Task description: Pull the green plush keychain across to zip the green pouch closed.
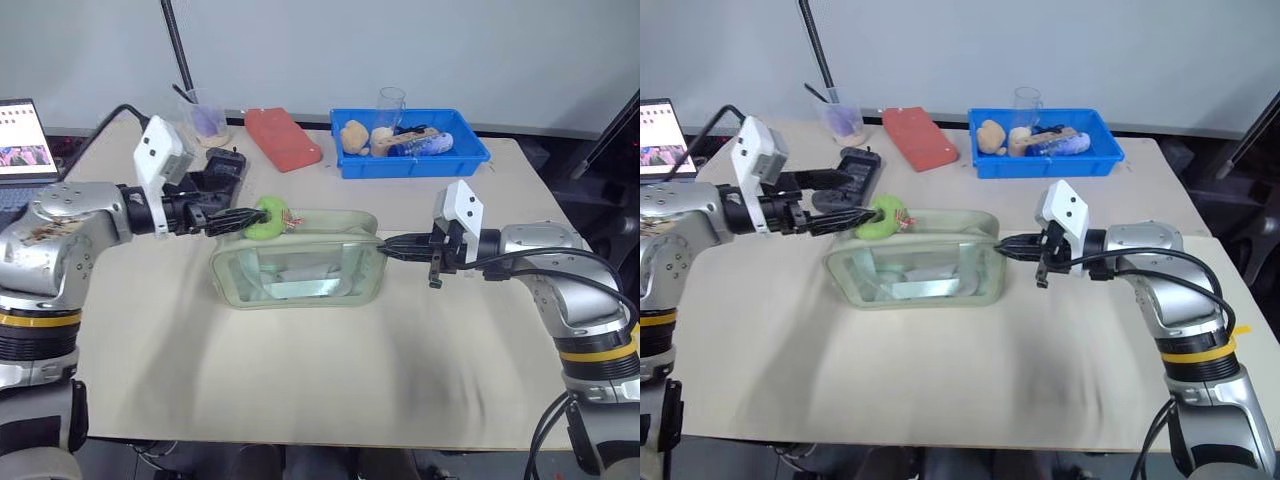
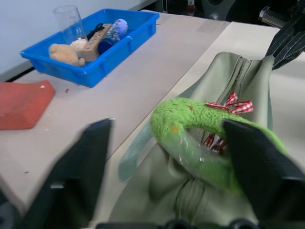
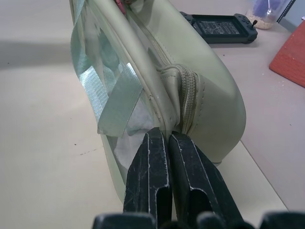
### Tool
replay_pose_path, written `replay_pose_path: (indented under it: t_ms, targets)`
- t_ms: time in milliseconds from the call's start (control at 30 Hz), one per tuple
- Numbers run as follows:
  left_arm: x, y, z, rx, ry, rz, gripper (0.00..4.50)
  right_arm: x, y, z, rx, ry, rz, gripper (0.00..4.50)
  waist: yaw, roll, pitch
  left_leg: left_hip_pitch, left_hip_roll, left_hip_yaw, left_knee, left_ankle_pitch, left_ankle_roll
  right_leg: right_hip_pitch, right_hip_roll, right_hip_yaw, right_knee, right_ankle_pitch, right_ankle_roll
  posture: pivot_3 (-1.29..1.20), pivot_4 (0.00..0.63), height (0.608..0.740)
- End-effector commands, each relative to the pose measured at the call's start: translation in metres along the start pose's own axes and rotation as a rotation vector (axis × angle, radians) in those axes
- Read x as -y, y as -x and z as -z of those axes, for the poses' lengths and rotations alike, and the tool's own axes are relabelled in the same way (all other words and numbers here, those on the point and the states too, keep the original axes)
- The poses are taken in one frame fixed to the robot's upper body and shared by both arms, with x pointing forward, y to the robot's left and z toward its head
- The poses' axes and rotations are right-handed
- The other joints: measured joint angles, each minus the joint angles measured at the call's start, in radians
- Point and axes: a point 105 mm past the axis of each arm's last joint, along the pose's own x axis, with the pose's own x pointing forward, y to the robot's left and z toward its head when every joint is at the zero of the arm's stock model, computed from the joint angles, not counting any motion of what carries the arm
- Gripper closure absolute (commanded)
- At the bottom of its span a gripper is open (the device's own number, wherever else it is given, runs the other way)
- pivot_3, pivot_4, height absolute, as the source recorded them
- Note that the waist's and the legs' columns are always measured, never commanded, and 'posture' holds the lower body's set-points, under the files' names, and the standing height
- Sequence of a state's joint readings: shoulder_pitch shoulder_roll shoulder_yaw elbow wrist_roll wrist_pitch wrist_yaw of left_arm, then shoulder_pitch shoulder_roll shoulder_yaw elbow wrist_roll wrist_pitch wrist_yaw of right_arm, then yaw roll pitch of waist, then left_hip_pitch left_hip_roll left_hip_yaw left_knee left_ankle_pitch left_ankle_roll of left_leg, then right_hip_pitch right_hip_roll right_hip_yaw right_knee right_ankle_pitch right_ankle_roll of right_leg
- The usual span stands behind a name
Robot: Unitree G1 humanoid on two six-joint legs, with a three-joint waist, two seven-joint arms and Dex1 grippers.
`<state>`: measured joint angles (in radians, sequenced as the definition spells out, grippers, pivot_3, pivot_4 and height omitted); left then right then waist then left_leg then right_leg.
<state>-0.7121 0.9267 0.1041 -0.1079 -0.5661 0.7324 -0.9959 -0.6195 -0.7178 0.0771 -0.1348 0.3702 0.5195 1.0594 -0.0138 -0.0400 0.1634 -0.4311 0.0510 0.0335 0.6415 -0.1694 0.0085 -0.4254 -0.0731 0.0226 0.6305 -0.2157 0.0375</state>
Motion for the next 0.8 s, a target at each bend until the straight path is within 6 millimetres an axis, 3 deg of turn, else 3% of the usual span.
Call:
replay_pose_path:
  t_ms: [33,200,267,367,467,633,733,800]
  targets:
    - [0.009,0.023,-0.016,-0.004,-0.064,0.027,0.04,0.004,0.001,-0.007,0.013,0.039,0.023,4.50,-0.002,0.000,0.000,0.000,0.000,0.000,0.000,0.000,0.000,0.000,0.000,0.000,0.000,0.000,0.000,0.00,0.150,0.740]
    - [0.034,0.033,0.025,-0.134,-0.038,0.087,0.04,0.003,-0.001,-0.008,0.015,0.045,0.014,4.50,-0.001,0.001,0.001,0.001,0.000,0.001,-0.001,0.000,0.000,0.000,-0.001,0.000,0.000,-0.001,-0.001,0.00,0.150,0.740]
    - [0.035,0.031,0.044,-0.180,-0.059,0.062,0.04,0.002,-0.002,-0.008,0.017,0.045,0.008,4.50,0.002,0.001,0.001,0.001,0.000,0.001,-0.001,0.000,0.000,0.000,-0.001,0.000,0.001,-0.003,-0.005,0.00,0.150,0.740]
    - [0.033,0.023,0.059,-0.189,-0.074,0.023,0.04,0.001,-0.002,-0.009,0.018,0.046,0.002,4.50,0.007,0.001,0.001,0.001,0.001,0.001,-0.001,0.000,-0.001,0.000,-0.001,-0.001,0.000,-0.004,-0.007,0.00,0.150,0.740]
    - [0.029,0.017,0.061,-0.168,-0.089,-0.001,0.87,0.001,-0.002,-0.009,0.017,0.046,-0.003,4.50,0.008,0.001,0.001,0.001,0.000,0.001,-0.001,0.000,-0.001,0.000,-0.002,-0.001,0.000,-0.003,-0.007,0.00,0.150,0.740]
    - [0.028,0.014,0.058,-0.151,-0.090,0.008,3.31,0.001,-0.001,-0.008,0.011,0.045,-0.006,4.50,0.005,0.001,0.001,0.001,0.001,0.001,-0.001,0.000,-0.001,0.000,-0.001,-0.001,0.000,-0.001,-0.003,0.00,0.150,0.740]
    - [0.028,0.014,0.058,-0.150,-0.097,0.011,4.46,0.000,-0.001,-0.008,0.009,0.047,-0.005,4.50,0.004,0.001,0.001,0.001,0.001,0.001,-0.001,0.000,-0.001,0.000,-0.001,-0.001,0.000,-0.001,-0.002,0.00,0.150,0.740]
    - [0.024,0.014,0.060,-0.171,-0.113,-0.006,4.46,0.001,0.000,-0.009,0.010,0.047,0.008,4.50,0.003,0.001,0.001,0.001,0.001,0.001,-0.001,0.000,-0.001,0.000,-0.001,-0.001,0.000,-0.001,-0.002,0.00,0.150,0.740]
